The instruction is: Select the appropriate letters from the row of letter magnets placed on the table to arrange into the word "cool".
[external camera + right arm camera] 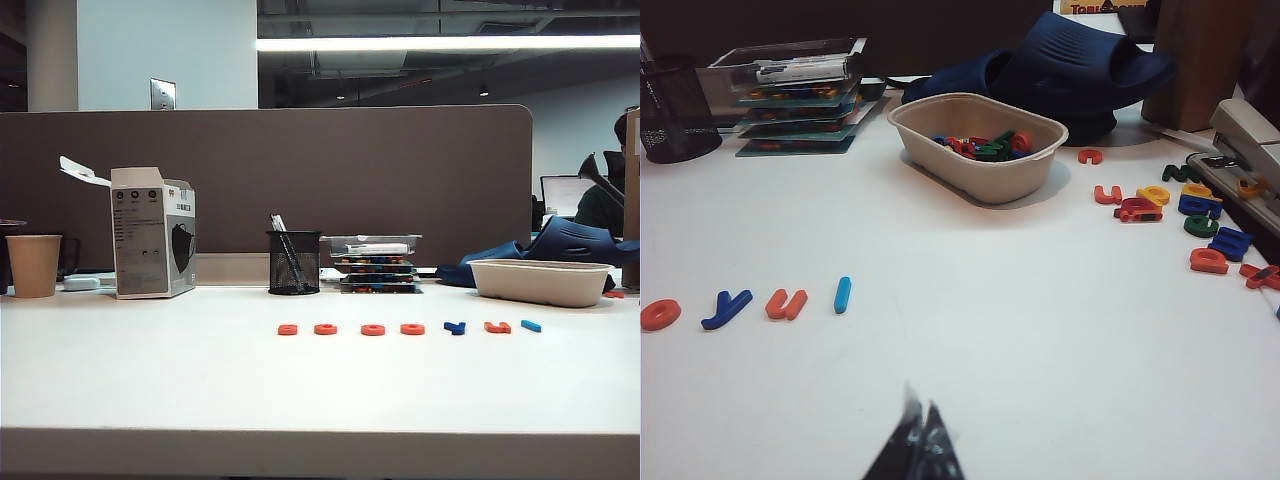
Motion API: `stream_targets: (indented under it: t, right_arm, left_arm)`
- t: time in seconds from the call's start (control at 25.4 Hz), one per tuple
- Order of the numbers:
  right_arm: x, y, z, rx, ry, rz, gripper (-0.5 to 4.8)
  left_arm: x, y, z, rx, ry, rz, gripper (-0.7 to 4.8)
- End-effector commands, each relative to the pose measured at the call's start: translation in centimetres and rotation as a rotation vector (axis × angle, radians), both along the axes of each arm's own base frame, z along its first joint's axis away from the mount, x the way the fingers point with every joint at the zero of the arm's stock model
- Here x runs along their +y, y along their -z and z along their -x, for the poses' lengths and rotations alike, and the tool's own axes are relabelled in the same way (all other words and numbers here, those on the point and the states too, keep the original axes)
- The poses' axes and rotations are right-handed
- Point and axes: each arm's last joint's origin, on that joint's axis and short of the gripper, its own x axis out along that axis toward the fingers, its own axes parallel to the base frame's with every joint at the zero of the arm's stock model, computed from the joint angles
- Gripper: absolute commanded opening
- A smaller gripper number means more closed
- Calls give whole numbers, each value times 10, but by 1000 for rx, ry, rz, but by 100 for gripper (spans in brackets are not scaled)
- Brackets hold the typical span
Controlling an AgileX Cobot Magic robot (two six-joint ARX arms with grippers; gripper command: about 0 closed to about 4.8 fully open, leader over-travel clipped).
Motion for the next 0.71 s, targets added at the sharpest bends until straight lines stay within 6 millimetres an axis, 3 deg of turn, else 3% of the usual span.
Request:
stream_targets:
  t: [0.04, 0.51, 0.63, 0.71]
  right_arm:
    - [0, 0, 0, -19, -1, -3, -4]
    - [0, 0, 0, -20, -1, -3, -4]
    - [0, -1, 0, -23, -1, -2, -4]
    - [0, -1, 0, -27, -1, -2, -4]
  left_arm:
    - [0, -3, 0, -17, 3, 3, -4]
    - [0, -6, 1, -33, 4, 4, -5]
    - [-2, -25, 6, -76, 64, 16, -5]
    - [-2, -62, 21, -76, 112, 61, -5]
